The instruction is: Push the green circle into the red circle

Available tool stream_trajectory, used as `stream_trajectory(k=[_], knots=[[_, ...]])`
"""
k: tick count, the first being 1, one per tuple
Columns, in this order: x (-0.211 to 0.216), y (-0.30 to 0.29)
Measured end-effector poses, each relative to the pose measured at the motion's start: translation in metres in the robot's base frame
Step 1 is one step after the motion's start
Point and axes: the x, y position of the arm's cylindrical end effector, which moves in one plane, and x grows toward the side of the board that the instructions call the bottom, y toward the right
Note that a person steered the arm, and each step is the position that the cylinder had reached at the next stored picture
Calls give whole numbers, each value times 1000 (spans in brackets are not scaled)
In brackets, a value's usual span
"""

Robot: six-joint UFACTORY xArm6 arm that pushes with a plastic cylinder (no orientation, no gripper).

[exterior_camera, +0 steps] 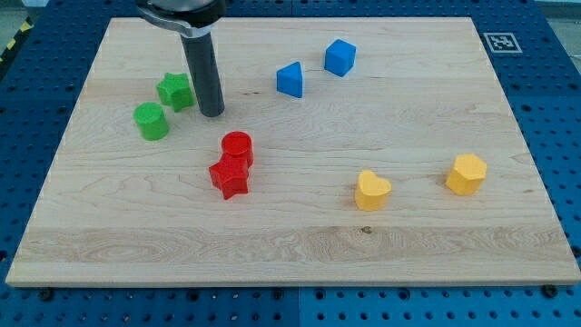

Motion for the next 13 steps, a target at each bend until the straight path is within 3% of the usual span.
stream_trajectory(k=[3,8,11,12,13], knots=[[20,1],[25,-67],[64,-86],[71,-119],[47,-151]])
